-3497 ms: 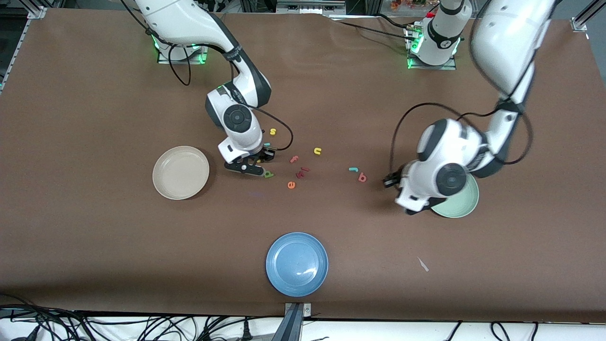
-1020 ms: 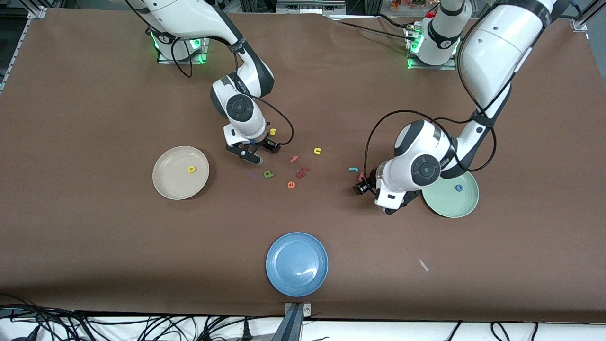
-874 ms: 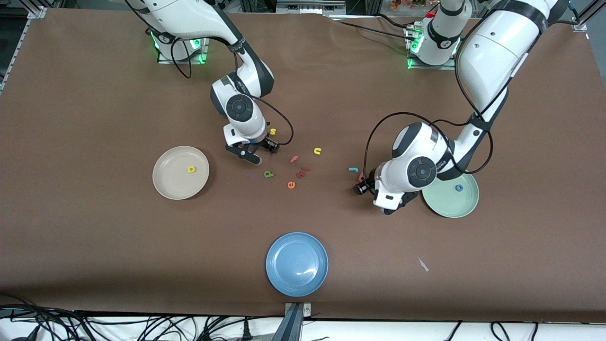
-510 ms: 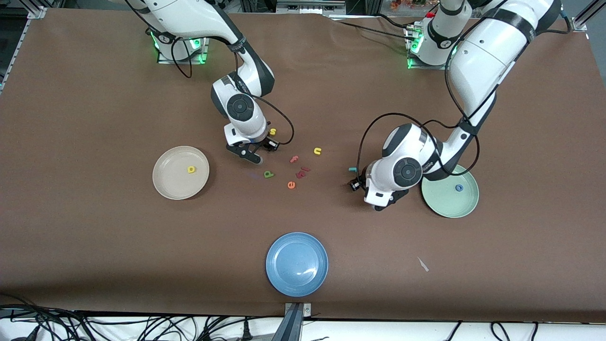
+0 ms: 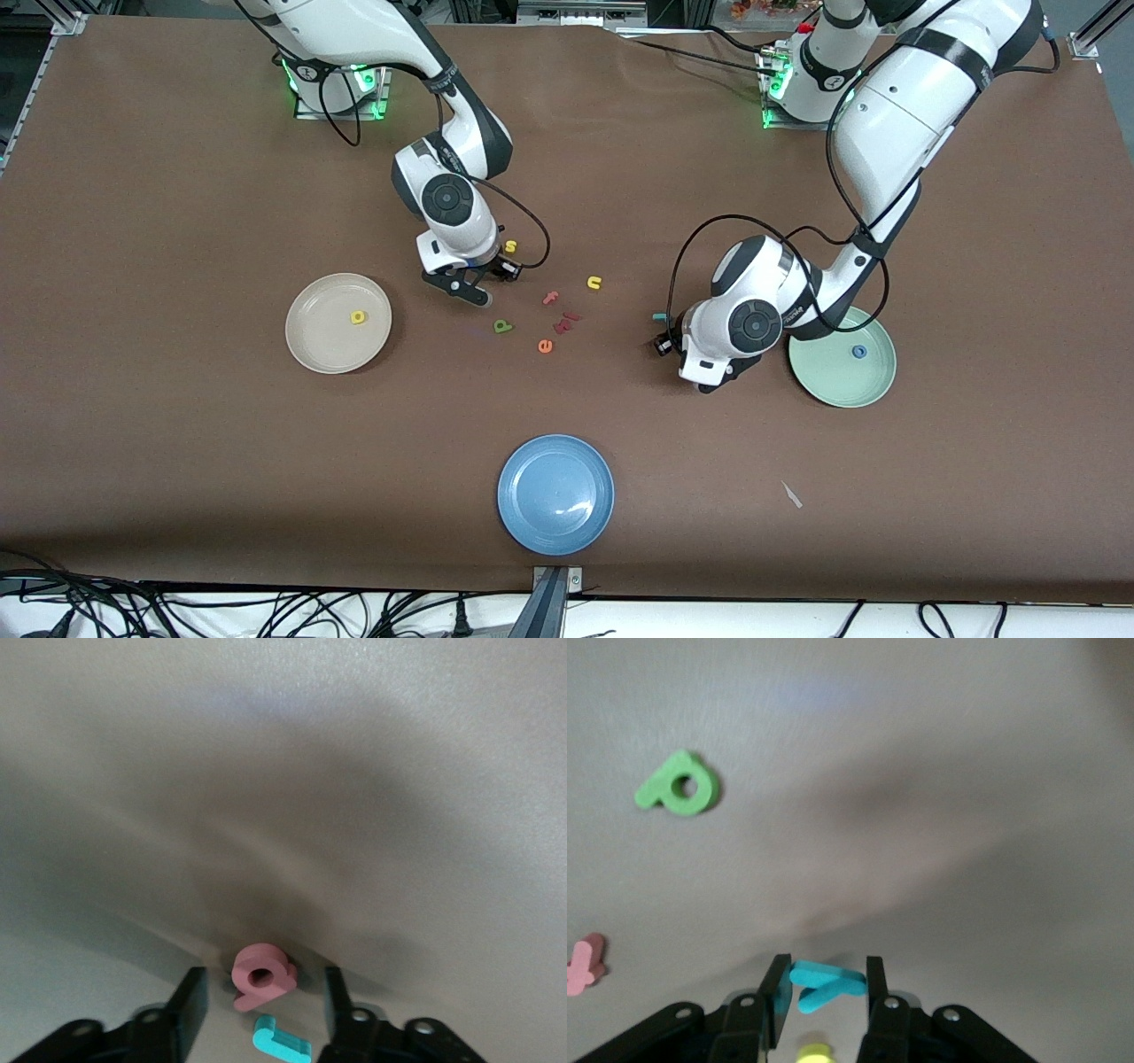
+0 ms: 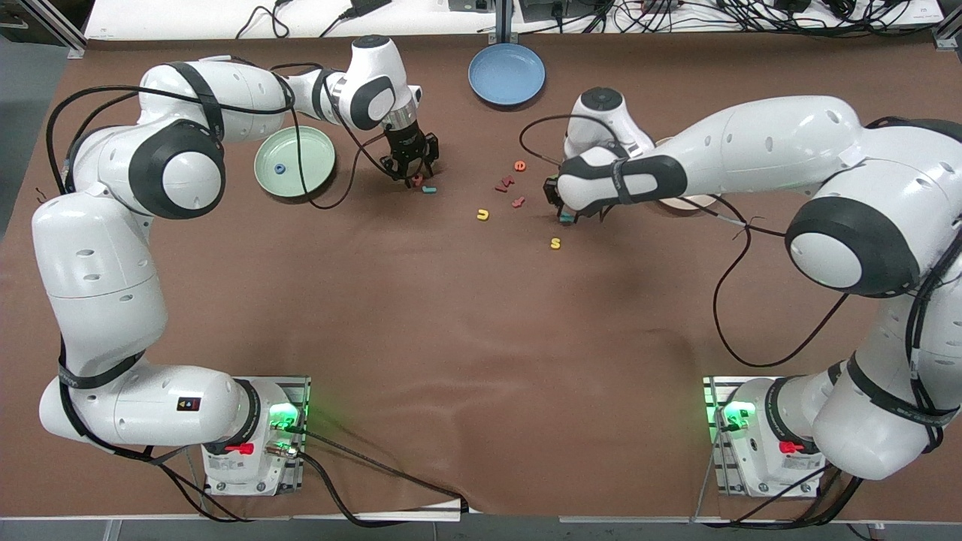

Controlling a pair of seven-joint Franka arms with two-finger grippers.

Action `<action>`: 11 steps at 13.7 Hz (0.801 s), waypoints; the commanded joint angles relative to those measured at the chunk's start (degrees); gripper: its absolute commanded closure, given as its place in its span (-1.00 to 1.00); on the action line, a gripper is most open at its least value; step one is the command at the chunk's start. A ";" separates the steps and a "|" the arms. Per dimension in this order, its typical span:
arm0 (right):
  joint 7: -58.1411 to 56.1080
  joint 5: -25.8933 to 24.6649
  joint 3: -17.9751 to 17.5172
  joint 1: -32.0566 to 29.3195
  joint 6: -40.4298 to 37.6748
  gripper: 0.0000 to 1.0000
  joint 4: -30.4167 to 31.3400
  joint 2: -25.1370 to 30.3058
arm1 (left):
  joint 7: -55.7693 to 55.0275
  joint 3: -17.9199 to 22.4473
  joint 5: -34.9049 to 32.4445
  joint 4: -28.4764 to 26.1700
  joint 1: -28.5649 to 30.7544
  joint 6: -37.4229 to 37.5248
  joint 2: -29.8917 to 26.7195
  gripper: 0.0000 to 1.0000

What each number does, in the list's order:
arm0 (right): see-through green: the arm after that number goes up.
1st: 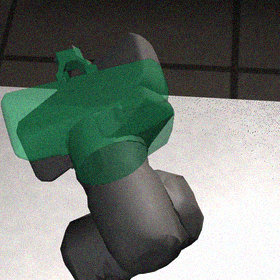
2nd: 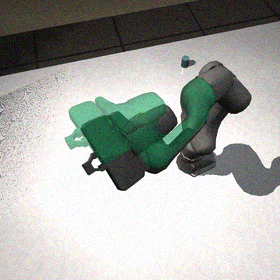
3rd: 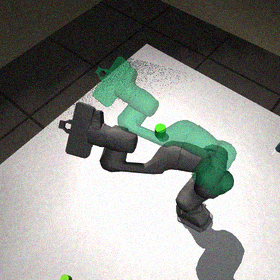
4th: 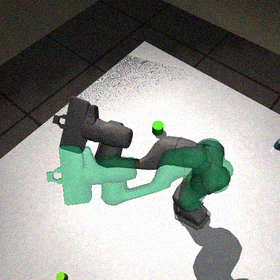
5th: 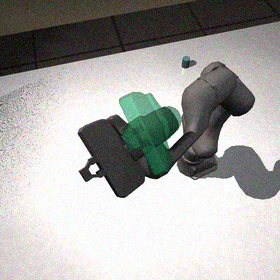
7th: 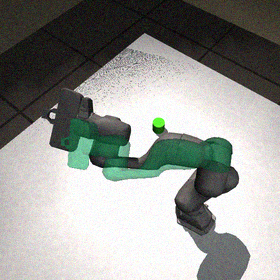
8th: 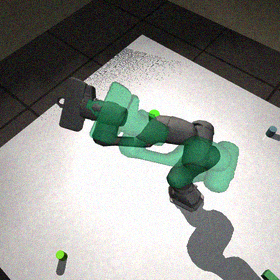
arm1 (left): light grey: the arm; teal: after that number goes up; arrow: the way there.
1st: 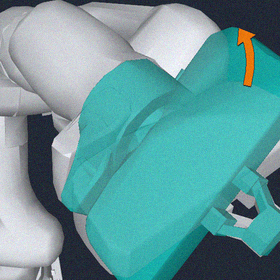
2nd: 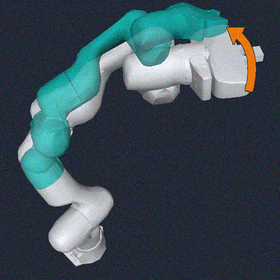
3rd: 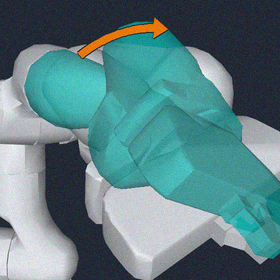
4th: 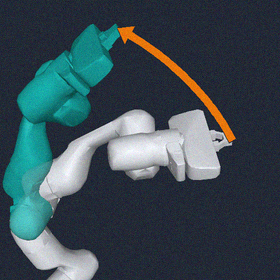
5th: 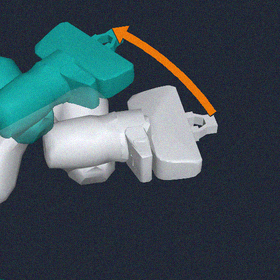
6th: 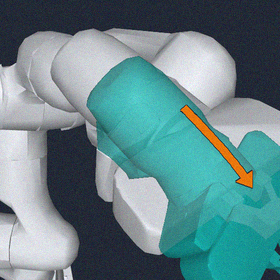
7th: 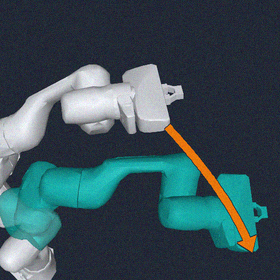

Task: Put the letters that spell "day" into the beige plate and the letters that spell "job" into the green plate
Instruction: 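Grasp the pink a with the left gripper while the right gripper grasps cyan y, then drop the pink a on the green plate while the right gripper drops cyan y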

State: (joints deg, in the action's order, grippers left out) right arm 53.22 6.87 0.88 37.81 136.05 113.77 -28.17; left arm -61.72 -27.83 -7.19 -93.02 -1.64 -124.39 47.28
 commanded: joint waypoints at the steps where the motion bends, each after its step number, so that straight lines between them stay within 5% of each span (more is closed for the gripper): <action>1: -11.60 0.51 5.95 -0.02 -9.63 0.62 -1.62 4.34 | -1.30 0.23 -1.95 -0.23 -0.30 0.37 -0.35 0.18; 6: -38.15 0.77 17.74 -1.41 -12.22 0.62 -1.98 3.83 | -0.60 0.49 -2.12 -0.15 -0.12 1.86 -0.52 1.00; 11: -49.68 0.95 17.75 -7.66 -11.24 0.56 -1.19 -0.13 | 6.14 -0.12 -4.68 1.00 3.20 14.58 -7.00 1.00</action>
State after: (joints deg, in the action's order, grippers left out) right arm 7.81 6.90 19.00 31.41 124.53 112.26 -27.31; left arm -60.16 -27.80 -11.50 -91.62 -0.71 -115.36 45.61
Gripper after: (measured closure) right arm 0.617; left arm 0.718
